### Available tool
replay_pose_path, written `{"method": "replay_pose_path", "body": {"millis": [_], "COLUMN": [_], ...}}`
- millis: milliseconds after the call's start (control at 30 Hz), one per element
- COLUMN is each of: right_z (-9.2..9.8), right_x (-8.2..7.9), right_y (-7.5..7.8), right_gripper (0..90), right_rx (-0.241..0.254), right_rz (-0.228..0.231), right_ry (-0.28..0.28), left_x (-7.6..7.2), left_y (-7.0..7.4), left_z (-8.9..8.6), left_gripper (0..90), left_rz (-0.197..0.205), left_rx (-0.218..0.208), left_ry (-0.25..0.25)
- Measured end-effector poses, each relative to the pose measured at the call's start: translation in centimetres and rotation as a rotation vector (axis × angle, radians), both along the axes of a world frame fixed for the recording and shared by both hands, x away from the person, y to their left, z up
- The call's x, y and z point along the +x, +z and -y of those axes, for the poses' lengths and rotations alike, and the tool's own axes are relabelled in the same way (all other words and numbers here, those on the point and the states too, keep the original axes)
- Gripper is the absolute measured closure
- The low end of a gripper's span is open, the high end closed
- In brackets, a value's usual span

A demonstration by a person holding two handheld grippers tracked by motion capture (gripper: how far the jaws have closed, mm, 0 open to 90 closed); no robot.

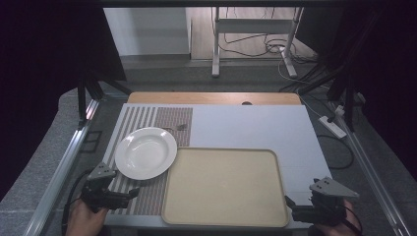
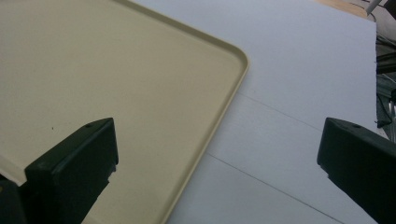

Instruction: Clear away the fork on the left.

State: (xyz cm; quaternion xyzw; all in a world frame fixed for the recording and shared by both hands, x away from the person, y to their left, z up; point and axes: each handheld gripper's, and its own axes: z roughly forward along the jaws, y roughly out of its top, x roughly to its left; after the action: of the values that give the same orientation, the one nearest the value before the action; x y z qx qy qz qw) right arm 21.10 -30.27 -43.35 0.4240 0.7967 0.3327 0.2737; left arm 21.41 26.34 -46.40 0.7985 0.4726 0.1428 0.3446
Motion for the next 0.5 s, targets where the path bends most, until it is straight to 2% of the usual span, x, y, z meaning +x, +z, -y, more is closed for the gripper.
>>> {"method": "replay_pose_path", "body": {"millis": [167, 300, 500], "right_z": [-0.1, -0.1, -0.2], "right_x": [0.0, 0.0, 0.0], "right_y": [0.0, -0.1, -0.1], "right_gripper": [0.0, 0.0, 0.0], "right_rx": [-0.006, -0.012, -0.016], "right_rz": [-0.003, -0.004, -0.007], "right_ry": [0.003, 0.005, 0.004], "left_x": [1.1, 2.0, 3.1], "left_y": [-0.1, -0.1, -0.1], "left_z": [0.2, 0.2, 0.4], "left_gripper": [0.0, 0.0, 0.0], "left_rz": [0.002, -0.014, -0.018], "left_rx": [0.003, -0.015, -0.027], "left_ry": [-0.003, 0.001, -0.013]}}
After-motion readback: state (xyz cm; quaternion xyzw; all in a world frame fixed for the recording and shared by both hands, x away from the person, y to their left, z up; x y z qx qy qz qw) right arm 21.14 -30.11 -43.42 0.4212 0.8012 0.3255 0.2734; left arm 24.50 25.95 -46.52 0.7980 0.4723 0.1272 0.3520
